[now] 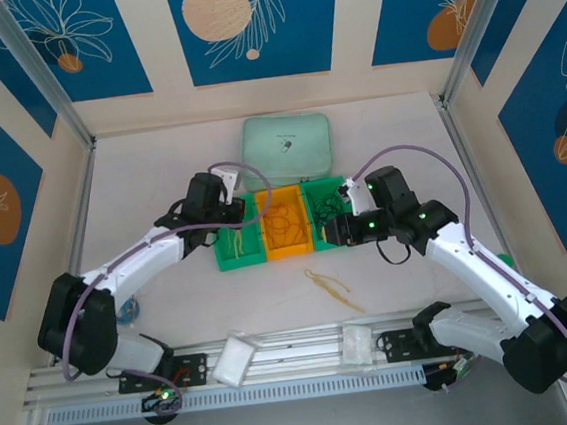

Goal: Untangle the cables

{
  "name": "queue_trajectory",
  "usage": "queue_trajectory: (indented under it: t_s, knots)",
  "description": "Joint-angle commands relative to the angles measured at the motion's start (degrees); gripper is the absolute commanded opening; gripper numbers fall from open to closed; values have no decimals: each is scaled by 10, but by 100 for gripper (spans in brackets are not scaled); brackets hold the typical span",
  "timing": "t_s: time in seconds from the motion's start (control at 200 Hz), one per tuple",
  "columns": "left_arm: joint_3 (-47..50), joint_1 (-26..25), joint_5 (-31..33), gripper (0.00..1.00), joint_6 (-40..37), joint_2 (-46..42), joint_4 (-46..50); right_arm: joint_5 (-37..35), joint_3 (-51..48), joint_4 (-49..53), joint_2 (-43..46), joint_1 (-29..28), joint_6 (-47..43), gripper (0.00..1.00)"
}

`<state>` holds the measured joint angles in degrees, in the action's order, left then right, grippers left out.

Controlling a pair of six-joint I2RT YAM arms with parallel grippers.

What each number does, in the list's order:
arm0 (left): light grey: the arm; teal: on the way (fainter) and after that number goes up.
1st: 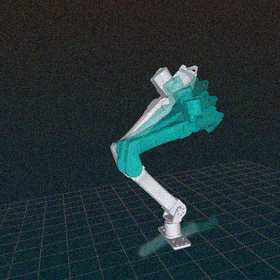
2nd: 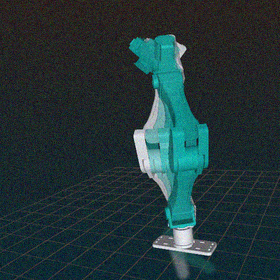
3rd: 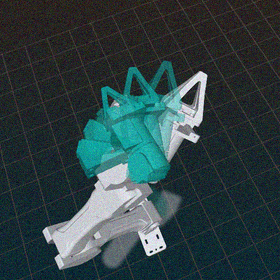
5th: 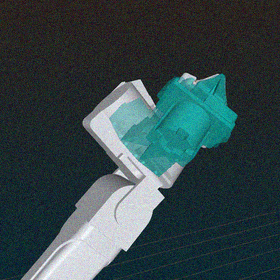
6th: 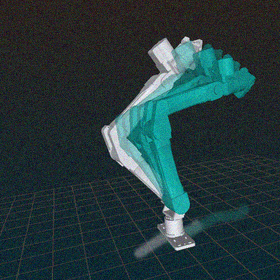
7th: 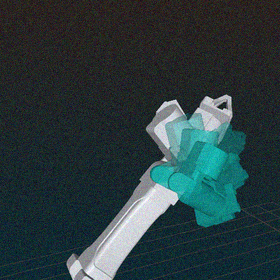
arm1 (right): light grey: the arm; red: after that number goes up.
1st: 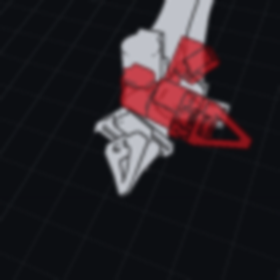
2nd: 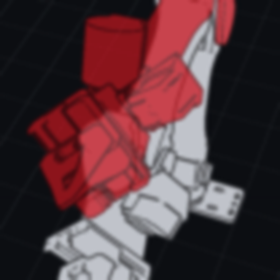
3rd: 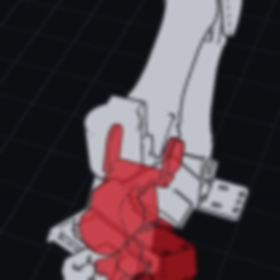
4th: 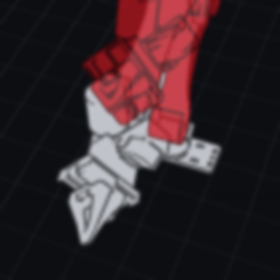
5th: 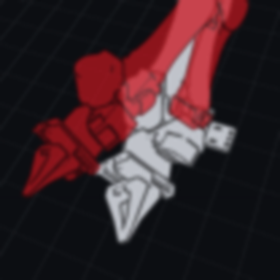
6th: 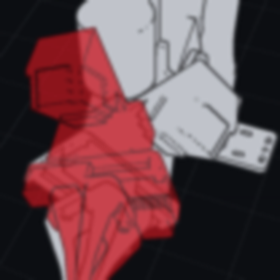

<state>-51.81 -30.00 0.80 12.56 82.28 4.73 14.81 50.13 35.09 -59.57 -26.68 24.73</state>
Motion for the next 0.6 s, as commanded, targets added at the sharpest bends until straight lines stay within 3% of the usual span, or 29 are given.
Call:
queue_trajectory:
  t_s: [0.0,0.215,0.43,0.595]
  knots:
    - [11,7,21,0,20,23,-71,-3,11,-5,-9,-3,-4,30]
    - [41,7,26,0,33,60,-158,2,12,-12,-28,-2,-7,31]
    - [43,7,-1,0,43,88,-165,5,16,-16,-46,-2,-8,31]
    - [44,7,-14,5,55,104,-169,2,19,-7,-55,-3,-13,31]
